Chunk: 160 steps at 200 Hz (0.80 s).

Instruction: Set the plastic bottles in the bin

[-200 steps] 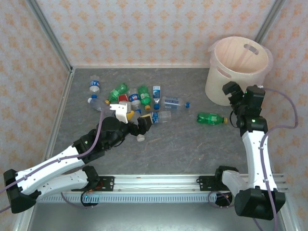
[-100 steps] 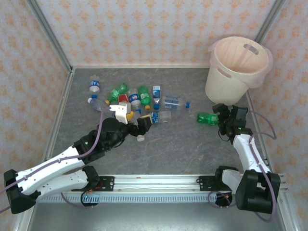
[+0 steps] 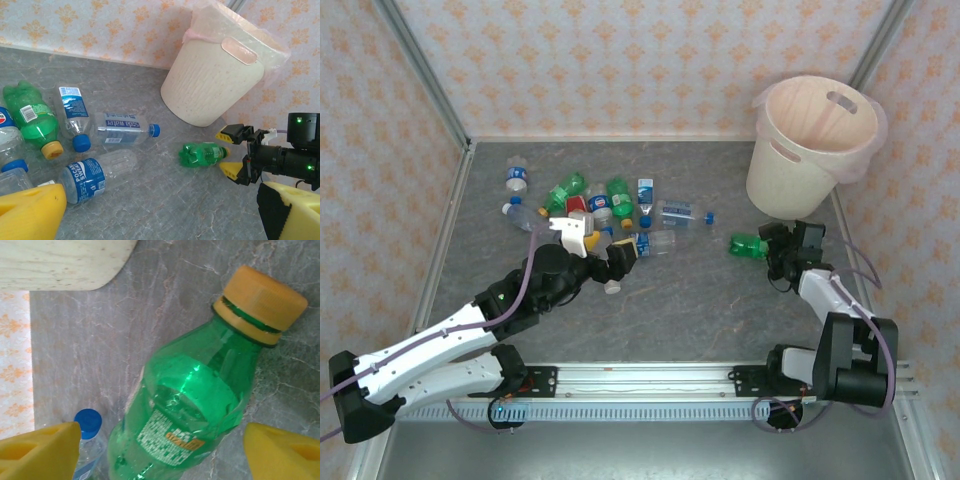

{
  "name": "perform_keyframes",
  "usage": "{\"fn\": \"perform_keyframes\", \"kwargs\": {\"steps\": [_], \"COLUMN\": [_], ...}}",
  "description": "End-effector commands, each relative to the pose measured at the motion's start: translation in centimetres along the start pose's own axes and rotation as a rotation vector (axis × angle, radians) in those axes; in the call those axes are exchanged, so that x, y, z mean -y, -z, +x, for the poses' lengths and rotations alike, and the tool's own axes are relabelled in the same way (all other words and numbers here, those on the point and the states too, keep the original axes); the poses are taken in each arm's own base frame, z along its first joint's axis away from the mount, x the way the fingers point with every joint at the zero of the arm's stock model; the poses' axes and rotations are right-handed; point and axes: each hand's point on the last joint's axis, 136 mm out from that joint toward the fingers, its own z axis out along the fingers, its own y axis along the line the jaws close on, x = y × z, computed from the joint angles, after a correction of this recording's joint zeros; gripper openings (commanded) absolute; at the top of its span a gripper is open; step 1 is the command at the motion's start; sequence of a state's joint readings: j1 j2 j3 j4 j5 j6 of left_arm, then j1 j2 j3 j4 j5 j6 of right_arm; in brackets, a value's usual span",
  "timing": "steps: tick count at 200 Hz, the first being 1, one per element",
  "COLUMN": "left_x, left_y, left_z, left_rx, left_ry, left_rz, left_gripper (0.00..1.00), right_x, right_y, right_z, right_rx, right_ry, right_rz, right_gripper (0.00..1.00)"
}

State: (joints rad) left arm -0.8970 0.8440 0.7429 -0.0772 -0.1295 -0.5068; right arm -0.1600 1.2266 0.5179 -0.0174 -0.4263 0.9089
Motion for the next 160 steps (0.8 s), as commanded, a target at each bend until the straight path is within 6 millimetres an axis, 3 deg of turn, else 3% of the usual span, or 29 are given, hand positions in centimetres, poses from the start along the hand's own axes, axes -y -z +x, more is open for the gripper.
{"fn": "perform_keyframes", "kwargs": {"steps": [1,100,160], "left_x": [0.7,0.5,0.9], "left_y": [0.0,-0.2,-0.8], "left_z": [-0.3,-0.1,0.2], "left_rx": [0.012,0.007,-0.013], "left_ry": [0.0,-0.005,-0.008], "left_rz": [0.03,0.018,0.022], "left_gripper": [0.99,0.99,0.99], "right_x": [-0.4,1.4,1.5], "right_y": [-0.3,-3.7,-4.2], "right_z": [-1.0,-0.5,-0.3], "right_rx": [0.044,-0.031,-0.038], "right_ry": [-0.001,0.085,0.159], "right_rz": [-0.003,0.106,0.138], "right_gripper": [0.83,0.8,0.85]}}
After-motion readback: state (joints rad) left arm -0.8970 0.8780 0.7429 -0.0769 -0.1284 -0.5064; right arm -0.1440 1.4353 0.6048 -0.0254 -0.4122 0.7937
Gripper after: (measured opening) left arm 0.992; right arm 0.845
